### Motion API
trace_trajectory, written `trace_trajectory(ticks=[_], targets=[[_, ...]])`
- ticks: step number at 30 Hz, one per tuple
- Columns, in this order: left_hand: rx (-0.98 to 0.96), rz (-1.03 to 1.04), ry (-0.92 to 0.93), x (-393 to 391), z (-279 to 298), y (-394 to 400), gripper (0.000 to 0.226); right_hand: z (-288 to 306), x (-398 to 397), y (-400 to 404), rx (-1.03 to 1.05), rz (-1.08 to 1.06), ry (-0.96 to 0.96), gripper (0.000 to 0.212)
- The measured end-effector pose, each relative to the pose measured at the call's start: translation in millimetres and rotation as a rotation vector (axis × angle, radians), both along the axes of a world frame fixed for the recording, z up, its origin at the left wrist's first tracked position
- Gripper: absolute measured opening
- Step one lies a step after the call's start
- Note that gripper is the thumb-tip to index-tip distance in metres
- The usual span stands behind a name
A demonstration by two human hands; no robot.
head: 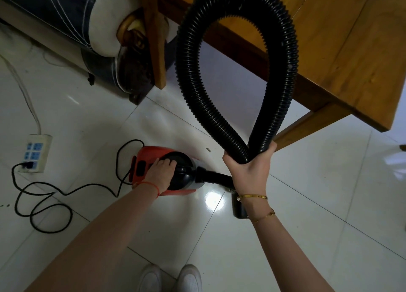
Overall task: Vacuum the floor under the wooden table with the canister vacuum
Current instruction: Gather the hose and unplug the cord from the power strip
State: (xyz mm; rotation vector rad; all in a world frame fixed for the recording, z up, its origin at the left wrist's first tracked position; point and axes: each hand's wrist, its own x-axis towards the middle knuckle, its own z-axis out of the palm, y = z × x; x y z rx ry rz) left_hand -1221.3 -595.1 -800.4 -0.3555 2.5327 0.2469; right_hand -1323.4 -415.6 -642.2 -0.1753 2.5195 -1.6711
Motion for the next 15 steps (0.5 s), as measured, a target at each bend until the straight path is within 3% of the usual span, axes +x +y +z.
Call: trace_trajectory(ticks=[8, 15], targets=[[-0.045, 0.006, -0.025, -2.1, -1.6, 7.9, 0.041, -2.0, -0.8, 3.8, -0.004, 0.023, 0.005, 0.071], [-0.017, 0.024, -0.06, 25.2, 14.0, -0.6, 0.049, 16.7, -1.0, -5.5, -0.033, 0.082, 0.015, 0.066]])
